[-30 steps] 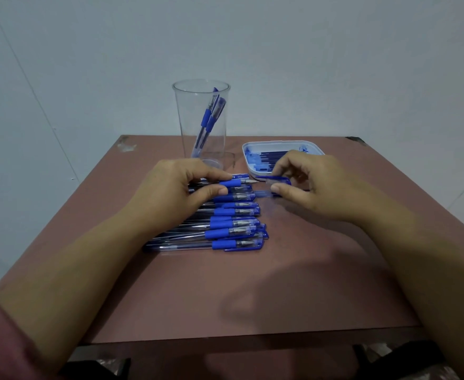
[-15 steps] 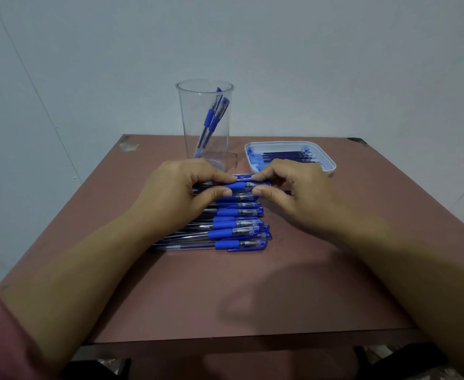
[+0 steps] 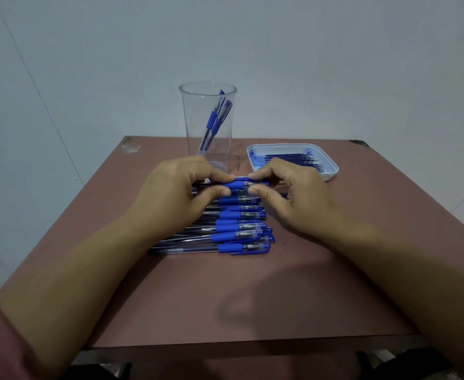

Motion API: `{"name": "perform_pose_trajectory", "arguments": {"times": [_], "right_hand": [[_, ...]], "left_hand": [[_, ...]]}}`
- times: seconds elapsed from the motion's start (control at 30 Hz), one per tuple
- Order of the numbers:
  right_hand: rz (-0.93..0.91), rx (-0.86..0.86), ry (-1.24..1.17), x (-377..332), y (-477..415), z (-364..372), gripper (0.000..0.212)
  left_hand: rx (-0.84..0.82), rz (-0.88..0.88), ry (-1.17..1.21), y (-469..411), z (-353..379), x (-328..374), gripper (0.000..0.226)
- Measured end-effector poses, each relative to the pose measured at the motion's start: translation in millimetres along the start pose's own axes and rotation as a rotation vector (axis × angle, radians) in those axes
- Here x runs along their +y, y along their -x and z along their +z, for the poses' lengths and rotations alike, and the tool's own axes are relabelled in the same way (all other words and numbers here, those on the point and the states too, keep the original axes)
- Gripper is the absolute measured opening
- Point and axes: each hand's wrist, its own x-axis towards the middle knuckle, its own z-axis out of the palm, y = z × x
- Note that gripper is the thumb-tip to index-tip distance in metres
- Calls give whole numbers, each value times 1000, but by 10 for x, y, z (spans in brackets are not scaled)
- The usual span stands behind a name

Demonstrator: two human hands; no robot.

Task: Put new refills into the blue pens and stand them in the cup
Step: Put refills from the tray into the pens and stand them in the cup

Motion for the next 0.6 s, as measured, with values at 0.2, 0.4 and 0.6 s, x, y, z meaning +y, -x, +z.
{"name": "perform_pose_trajectory", "arguments": {"times": [0.2, 0.4, 0.6], "right_hand": [[209, 9, -148, 70, -43, -80, 11], [319, 135, -287, 184, -58, -231, 16], [256, 294, -333, 90, -214, -435, 12]], "left_hand": [[-188, -129, -97, 18, -57, 34, 76], [-484, -348, -252, 172, -131, 181, 121], [-541, -236, -340, 393, -84, 221, 115]]}}
